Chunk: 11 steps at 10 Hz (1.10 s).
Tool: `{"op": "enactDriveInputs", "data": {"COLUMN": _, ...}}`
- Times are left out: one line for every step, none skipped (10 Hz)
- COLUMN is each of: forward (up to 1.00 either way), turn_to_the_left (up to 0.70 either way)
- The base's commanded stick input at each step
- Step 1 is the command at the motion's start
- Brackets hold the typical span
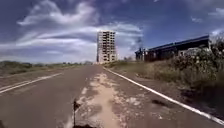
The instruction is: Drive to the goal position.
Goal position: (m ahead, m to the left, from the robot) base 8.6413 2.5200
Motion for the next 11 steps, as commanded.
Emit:
{"op": "enactDriveInputs", "data": {"forward": 1.00, "turn_to_the_left": 0.00}}
{"op": "enactDriveInputs", "data": {"forward": 1.00, "turn_to_the_left": 0.00}}
{"op": "enactDriveInputs", "data": {"forward": 1.00, "turn_to_the_left": 0.00}}
{"op": "enactDriveInputs", "data": {"forward": 1.00, "turn_to_the_left": 0.00}}
{"op": "enactDriveInputs", "data": {"forward": 1.00, "turn_to_the_left": 0.00}}
{"op": "enactDriveInputs", "data": {"forward": 1.00, "turn_to_the_left": 0.00}}
{"op": "enactDriveInputs", "data": {"forward": 1.00, "turn_to_the_left": 0.00}}
{"op": "enactDriveInputs", "data": {"forward": 1.00, "turn_to_the_left": 0.00}}
{"op": "enactDriveInputs", "data": {"forward": 1.00, "turn_to_the_left": 0.00}}
{"op": "enactDriveInputs", "data": {"forward": 1.00, "turn_to_the_left": 0.00}}
{"op": "enactDriveInputs", "data": {"forward": 1.00, "turn_to_the_left": 0.00}}
